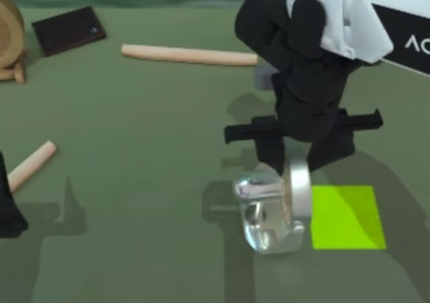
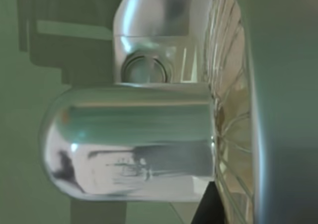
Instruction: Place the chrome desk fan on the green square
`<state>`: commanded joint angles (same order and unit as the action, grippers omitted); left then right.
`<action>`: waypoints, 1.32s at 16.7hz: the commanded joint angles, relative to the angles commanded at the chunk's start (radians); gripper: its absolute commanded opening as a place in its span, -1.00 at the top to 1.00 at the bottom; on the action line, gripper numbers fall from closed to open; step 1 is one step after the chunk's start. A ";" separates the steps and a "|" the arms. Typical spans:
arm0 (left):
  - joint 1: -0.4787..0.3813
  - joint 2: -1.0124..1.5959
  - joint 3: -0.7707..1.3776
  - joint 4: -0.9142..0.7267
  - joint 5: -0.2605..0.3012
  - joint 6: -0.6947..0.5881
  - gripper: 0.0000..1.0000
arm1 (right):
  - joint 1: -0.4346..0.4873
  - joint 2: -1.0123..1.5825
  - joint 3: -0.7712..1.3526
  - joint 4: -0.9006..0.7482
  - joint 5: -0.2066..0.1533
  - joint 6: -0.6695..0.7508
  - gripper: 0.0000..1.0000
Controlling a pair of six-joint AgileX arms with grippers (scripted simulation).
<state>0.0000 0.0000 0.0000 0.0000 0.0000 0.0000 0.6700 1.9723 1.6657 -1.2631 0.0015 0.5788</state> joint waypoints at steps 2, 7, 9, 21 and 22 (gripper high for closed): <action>0.000 0.000 0.000 0.000 0.000 0.000 -1.00 | 0.000 0.000 0.000 0.000 0.000 0.000 1.00; 0.000 0.000 0.000 0.000 0.000 0.000 -1.00 | -0.002 -0.003 0.000 0.000 0.001 0.001 1.00; 0.000 0.000 0.000 0.000 0.000 0.000 -1.00 | 0.000 0.000 0.017 -0.018 0.001 0.000 1.00; 0.000 0.000 0.000 0.000 0.000 0.000 -1.00 | 0.001 0.003 0.205 -0.198 0.000 0.001 1.00; 0.000 0.000 0.000 0.000 0.000 0.000 -1.00 | 0.000 0.002 0.202 -0.199 0.000 0.013 1.00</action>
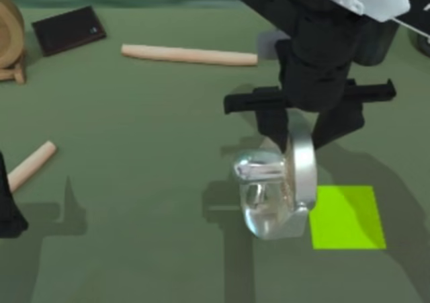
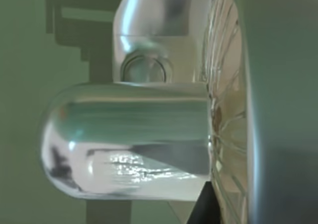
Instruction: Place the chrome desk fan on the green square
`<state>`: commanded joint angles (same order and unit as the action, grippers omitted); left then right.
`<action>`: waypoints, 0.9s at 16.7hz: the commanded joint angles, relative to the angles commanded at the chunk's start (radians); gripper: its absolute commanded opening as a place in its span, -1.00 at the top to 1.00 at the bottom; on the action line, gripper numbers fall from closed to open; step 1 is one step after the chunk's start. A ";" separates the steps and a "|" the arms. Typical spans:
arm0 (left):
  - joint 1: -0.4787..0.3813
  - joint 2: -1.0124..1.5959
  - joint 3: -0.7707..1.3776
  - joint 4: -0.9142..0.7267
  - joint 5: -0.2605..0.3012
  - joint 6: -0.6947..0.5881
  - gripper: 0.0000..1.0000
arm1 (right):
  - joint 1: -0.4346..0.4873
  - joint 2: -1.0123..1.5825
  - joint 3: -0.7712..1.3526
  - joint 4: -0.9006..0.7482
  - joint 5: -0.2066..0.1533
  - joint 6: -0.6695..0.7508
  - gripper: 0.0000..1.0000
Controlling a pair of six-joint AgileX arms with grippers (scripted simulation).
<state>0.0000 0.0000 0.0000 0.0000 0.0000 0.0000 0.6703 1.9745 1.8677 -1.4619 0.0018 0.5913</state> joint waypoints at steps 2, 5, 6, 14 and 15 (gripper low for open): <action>0.000 0.000 0.000 0.000 0.000 0.000 -1.00 | -0.004 -0.007 -0.015 -0.001 0.000 0.054 1.00; 0.000 0.000 0.000 0.000 0.000 0.000 -1.00 | -0.018 -0.029 -0.051 0.001 0.001 0.214 1.00; 0.000 0.000 0.000 0.000 0.000 0.000 -1.00 | -0.024 -0.040 -0.066 0.003 0.002 0.288 1.00; 0.000 0.000 0.000 0.000 0.000 0.000 -1.00 | -0.090 -0.177 -0.235 0.043 0.004 1.039 1.00; 0.000 0.000 0.000 0.000 0.000 0.000 -1.00 | -0.099 -0.196 -0.260 0.051 0.005 1.128 1.00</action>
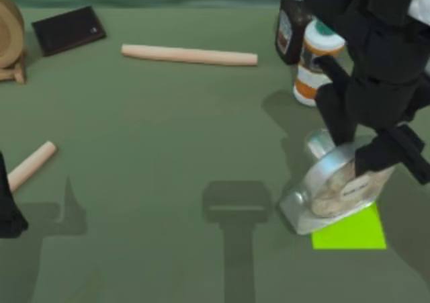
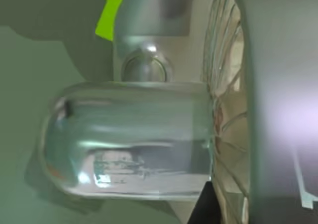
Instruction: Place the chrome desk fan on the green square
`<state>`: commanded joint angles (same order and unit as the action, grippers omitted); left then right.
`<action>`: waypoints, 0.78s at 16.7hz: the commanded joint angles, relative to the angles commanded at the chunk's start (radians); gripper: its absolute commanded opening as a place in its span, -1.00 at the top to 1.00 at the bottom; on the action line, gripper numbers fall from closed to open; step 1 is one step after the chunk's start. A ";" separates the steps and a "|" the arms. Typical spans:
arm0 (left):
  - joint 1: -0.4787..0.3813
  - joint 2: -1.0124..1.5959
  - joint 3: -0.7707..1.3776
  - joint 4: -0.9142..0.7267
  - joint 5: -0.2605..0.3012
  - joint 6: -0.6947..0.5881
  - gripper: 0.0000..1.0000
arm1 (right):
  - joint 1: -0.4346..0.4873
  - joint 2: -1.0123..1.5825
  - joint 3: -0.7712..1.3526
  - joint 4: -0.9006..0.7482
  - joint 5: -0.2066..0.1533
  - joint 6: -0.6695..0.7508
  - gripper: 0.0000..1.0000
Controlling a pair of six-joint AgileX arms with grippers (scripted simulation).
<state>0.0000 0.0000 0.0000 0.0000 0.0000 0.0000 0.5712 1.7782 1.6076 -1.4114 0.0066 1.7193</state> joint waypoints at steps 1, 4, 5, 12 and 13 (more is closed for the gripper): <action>0.000 0.000 0.000 0.000 0.000 0.000 -1.00 | -0.009 -0.019 -0.024 0.007 0.000 0.082 1.00; 0.000 0.000 0.000 0.000 0.000 0.000 -1.00 | -0.031 -0.068 -0.085 0.026 0.001 0.272 1.00; 0.000 0.000 0.000 0.000 0.000 0.000 -1.00 | -0.037 -0.081 -0.101 0.030 0.001 0.314 1.00; 0.000 0.000 0.000 0.000 0.000 0.000 -1.00 | -0.041 -0.096 -0.122 0.037 0.001 0.377 1.00; 0.000 0.000 0.000 0.000 0.000 0.000 -1.00 | -0.041 -0.097 -0.126 0.041 0.001 0.376 1.00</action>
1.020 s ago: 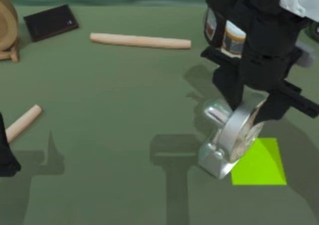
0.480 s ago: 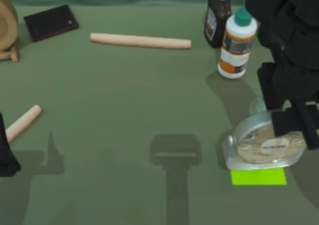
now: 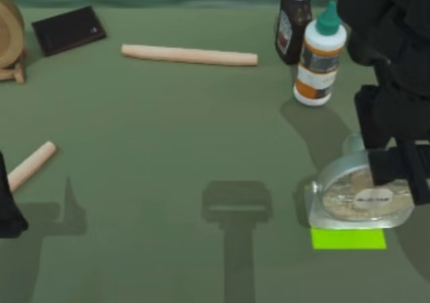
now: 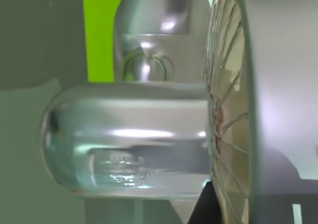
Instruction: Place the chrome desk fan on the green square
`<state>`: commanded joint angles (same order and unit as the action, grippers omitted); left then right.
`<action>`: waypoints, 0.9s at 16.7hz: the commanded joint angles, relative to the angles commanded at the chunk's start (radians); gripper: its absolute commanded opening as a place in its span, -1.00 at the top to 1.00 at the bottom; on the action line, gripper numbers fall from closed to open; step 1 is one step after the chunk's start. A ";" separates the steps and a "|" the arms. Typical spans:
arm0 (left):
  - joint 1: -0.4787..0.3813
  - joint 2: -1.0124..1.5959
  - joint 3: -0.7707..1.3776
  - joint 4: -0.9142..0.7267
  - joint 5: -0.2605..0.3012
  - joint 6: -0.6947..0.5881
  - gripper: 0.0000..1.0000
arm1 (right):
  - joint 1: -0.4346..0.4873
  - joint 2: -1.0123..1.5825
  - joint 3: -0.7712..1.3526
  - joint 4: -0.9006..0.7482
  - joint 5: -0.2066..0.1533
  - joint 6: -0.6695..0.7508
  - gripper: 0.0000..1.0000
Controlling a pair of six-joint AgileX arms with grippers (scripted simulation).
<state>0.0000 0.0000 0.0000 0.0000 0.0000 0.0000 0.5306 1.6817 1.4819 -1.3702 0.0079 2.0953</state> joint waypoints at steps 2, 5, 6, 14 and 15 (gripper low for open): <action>0.000 0.000 0.000 0.000 0.000 0.000 -1.00 | -0.004 0.001 -0.035 0.038 0.000 -0.002 1.00; 0.000 0.000 0.000 0.000 0.000 0.000 -1.00 | -0.010 0.008 -0.106 0.118 0.000 -0.004 1.00; 0.000 0.000 0.000 0.000 0.000 0.000 -1.00 | -0.011 0.010 -0.118 0.131 0.000 -0.004 1.00; 0.000 0.000 0.000 0.000 0.000 0.000 -1.00 | -0.011 0.011 -0.120 0.133 0.000 -0.004 0.40; 0.000 0.000 0.000 0.000 0.000 0.000 -1.00 | -0.011 0.011 -0.120 0.133 0.000 -0.004 0.25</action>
<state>0.0000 0.0000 0.0000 0.0000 0.0000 0.0000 0.5200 1.6925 1.3618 -1.2374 0.0078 2.0914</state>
